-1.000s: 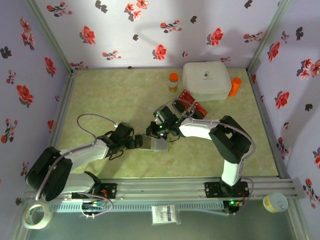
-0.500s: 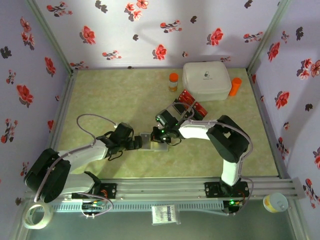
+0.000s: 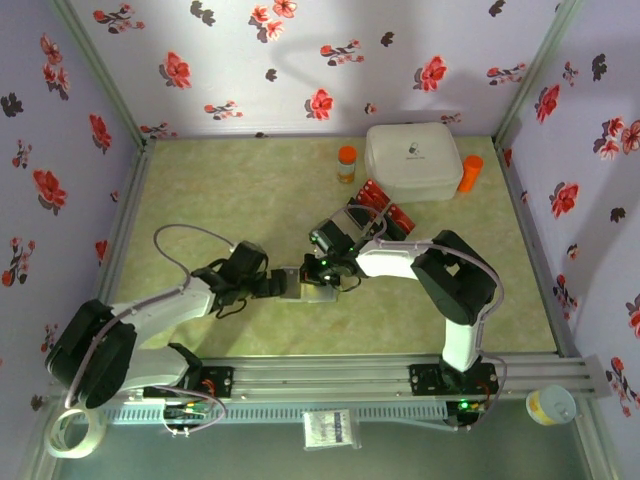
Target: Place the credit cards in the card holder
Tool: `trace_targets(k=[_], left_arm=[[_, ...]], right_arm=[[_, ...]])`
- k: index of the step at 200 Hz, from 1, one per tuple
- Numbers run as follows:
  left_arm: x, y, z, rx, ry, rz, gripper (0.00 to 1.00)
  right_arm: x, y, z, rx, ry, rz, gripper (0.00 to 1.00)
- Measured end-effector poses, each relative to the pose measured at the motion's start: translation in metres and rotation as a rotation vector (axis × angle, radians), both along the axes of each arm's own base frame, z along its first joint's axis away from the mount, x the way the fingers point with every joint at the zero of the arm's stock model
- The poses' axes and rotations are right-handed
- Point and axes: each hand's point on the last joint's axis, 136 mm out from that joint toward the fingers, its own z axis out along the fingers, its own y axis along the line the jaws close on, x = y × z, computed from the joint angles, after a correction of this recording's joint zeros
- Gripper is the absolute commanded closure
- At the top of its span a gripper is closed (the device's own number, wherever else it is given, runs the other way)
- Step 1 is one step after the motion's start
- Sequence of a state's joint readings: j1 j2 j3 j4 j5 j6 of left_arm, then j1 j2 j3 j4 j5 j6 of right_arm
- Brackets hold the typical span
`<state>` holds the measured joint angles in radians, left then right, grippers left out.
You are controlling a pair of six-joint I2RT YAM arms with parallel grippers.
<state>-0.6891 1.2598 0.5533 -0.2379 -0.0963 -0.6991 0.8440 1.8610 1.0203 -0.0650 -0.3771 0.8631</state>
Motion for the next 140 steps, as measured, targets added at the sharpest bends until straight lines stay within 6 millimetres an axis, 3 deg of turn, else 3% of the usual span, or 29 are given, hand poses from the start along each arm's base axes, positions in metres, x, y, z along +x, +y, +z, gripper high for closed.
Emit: trace_targets(k=[103, 140], left_arm=[[0.002, -0.006, -0.016, 0.044, 0.035, -0.030, 0.00], [0.003, -0.005, -0.017, 0.055, 0.034, -0.028, 0.00]], right_arm=[[0.000, 0.000, 0.001, -0.001, 0.001, 0.001, 0.97], [0.009, -0.012, 0.028, -0.008, -0.040, -0.002, 0.86]])
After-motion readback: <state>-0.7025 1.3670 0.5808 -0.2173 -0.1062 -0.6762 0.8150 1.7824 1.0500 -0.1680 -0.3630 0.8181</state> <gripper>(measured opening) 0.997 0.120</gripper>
